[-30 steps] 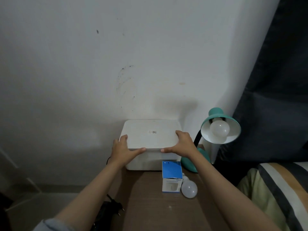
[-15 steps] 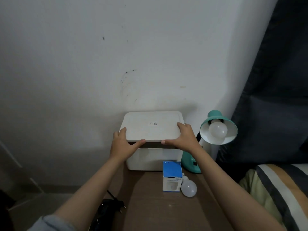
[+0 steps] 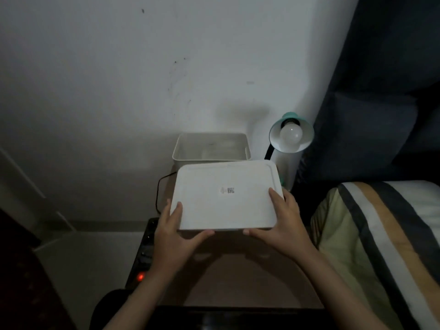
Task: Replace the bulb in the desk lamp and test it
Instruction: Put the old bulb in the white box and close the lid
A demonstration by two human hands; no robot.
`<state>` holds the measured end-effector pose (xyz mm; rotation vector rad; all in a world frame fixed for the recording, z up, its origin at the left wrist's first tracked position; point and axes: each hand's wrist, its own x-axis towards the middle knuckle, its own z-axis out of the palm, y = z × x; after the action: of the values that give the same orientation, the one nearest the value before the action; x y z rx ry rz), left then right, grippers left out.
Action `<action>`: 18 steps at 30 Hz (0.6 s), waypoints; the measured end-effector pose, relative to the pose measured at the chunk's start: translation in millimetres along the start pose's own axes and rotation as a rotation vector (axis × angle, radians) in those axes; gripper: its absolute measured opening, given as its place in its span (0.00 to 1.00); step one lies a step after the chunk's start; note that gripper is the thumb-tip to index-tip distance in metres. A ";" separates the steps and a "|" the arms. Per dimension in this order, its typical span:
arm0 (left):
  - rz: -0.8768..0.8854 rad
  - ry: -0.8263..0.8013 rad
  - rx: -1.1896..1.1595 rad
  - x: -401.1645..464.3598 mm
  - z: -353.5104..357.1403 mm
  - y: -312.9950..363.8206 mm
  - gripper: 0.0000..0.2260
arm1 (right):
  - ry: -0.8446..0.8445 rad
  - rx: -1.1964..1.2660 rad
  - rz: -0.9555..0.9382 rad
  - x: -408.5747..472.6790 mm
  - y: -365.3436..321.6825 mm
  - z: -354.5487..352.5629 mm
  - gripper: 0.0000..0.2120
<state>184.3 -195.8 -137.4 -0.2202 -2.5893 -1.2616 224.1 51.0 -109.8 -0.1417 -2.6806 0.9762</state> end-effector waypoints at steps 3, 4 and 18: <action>-0.062 -0.058 0.019 -48.4 10.1 -16.8 0.51 | -0.055 -0.004 0.077 -50.6 24.8 14.4 0.60; -0.083 -0.077 0.026 -60.8 12.9 -21.2 0.51 | -0.074 -0.001 0.101 -63.7 31.3 18.6 0.60; -0.087 -0.273 0.233 -115.1 40.8 -57.9 0.45 | -0.249 -0.079 0.263 -123.5 72.2 59.4 0.54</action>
<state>273.9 -202.0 -238.4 -0.2521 -2.9802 -1.0034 324.0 46.6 -228.1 -0.4254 -2.9862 1.0223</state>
